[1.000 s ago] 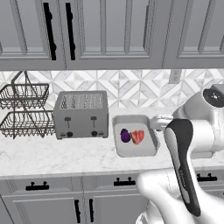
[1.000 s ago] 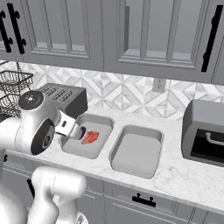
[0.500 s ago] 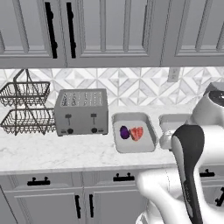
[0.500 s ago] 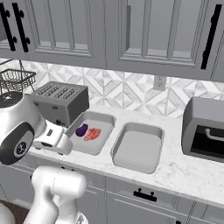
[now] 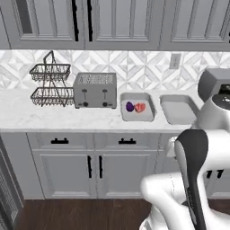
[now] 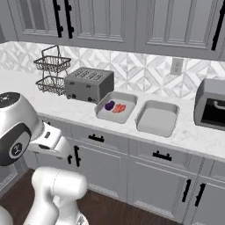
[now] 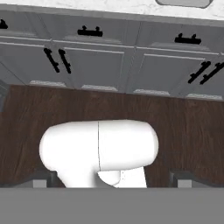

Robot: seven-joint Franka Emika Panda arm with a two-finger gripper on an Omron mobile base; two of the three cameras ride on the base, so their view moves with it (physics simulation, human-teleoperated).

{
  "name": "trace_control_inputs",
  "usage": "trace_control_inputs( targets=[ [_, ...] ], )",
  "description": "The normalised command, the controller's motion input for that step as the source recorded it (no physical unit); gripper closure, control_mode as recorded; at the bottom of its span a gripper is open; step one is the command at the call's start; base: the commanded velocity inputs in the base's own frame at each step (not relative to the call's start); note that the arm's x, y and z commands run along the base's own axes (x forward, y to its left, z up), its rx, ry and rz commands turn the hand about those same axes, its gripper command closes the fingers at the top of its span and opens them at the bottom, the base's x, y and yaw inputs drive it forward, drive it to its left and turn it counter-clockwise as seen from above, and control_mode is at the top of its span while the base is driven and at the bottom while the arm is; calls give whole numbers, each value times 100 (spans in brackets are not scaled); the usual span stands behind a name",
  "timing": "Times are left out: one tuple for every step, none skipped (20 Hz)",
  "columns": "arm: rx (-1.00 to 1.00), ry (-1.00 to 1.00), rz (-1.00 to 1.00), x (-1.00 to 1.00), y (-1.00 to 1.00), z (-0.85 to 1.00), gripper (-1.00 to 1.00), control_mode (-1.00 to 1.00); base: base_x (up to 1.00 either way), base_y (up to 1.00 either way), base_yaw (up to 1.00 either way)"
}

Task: Place one eggplant and one steak in each tupperware on the nearby counter, to pack two identical lunches.

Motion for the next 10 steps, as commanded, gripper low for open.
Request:
trace_control_inputs(
  targets=[
    [0, 0, 0, 0, 0, 0, -100, 100, -100, 14, 43],
    [0, 0, 0, 0, 0, 0, -100, 100, -100, 14, 51],
    [0, 0, 0, 0, 0, 0, -100, 100, -100, 20, 56],
    [0, 0, 0, 0, 0, 0, -100, 100, -100, 21, 59],
    [0, 0, 0, 0, 0, 0, -100, 100, -100, 20, 62],
    [0, 0, 0, 0, 0, 0, -100, 100, -99, 21, 62],
    [0, 0, 0, 0, 0, 0, -100, 100, -100, 24, 62],
    [0, 0, 0, 0, 0, 0, -100, 100, -99, 26, 61],
    [0, 0, 0, 0, 0, 0, -100, 100, -96, 26, 63],
    [0, 0, 0, 0, 0, 0, -100, 100, -87, 30, 65]
  ],
)
